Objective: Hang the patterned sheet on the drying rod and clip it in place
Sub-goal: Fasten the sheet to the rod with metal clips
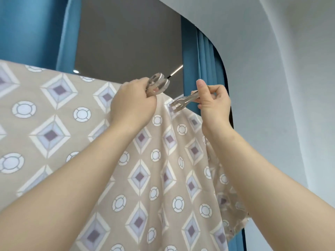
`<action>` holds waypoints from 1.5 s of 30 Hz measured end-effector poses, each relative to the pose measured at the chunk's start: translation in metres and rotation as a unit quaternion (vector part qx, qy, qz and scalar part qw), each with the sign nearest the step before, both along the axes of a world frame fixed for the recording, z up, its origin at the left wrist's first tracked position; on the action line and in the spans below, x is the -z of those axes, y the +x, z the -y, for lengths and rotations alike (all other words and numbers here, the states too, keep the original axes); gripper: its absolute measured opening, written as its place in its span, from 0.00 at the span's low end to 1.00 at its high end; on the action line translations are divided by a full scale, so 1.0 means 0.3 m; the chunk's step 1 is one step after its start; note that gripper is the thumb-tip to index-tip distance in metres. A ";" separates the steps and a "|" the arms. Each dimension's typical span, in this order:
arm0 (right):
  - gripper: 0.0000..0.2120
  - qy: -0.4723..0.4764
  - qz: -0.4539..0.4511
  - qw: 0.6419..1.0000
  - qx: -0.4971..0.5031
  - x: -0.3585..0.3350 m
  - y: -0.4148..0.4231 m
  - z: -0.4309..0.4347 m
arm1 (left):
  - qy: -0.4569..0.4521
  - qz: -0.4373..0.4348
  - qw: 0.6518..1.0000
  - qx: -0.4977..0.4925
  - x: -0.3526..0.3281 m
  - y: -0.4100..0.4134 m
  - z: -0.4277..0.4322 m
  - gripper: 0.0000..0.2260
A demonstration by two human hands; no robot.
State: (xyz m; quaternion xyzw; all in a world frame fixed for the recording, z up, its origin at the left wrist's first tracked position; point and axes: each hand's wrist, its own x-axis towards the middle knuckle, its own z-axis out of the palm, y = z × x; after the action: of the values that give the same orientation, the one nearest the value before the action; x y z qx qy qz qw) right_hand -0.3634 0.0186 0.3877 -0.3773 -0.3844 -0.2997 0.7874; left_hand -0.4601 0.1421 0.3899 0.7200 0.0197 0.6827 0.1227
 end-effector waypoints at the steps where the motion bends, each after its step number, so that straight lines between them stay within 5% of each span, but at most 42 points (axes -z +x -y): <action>1: 0.13 0.003 0.007 1.000 0.010 -0.021 0.007 -0.013 | 0.055 0.009 0.996 -0.071 -0.028 -0.004 -0.005 0.05; 5: 0.14 0.018 0.021 0.999 0.040 -0.095 0.030 -0.041 | 0.109 -0.086 0.964 -0.226 -0.116 0.002 -0.016 0.06; 9: 0.14 -0.023 0.035 0.998 0.047 -0.139 0.052 -0.047 | 0.015 -0.216 0.959 -0.183 -0.175 0.001 -0.029 0.08; 19: 0.18 -0.159 -0.016 0.987 -0.015 -0.134 0.133 -0.124 | 0.059 -0.147 0.962 -0.224 -0.167 0.029 -0.045 0.07; 24: 0.27 -0.213 -0.038 0.974 0.073 -0.117 0.113 -0.141 | 0.086 -0.154 0.968 -0.178 -0.143 0.033 -0.064 0.08; 28: 0.15 -0.045 0.039 0.969 0.240 -0.074 -0.001 -0.140 | 0.088 -0.133 0.980 -0.120 -0.110 -0.015 -0.057 0.07; 30: 0.07 -0.007 0.133 0.973 0.190 -0.053 -0.076 -0.131 | 0.087 -0.127 0.982 -0.108 -0.081 -0.045 -0.052 0.08; 35: 0.07 -0.175 0.240 0.950 0.096 -0.001 -0.168 -0.151 | 0.057 -0.160 0.976 -0.140 -0.034 -0.124 -0.074 0.07; 40: 0.09 -0.200 0.198 0.960 0.008 0.012 -0.185 -0.157 | 0.044 -0.195 0.977 -0.076 -0.027 -0.192 -0.099 0.09; 45: 0.07 -0.158 0.114 0.977 -0.091 0.014 -0.191 -0.139 | -0.017 -0.161 0.970 0.181 -0.022 -0.271 -0.121 0.10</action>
State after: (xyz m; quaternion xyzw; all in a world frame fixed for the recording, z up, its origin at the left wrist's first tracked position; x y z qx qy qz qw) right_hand -0.4206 0.0605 0.3833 -0.4234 -0.5469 -0.2031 0.6931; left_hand -0.5415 0.1784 0.3967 0.8100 -0.0795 0.5237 0.2516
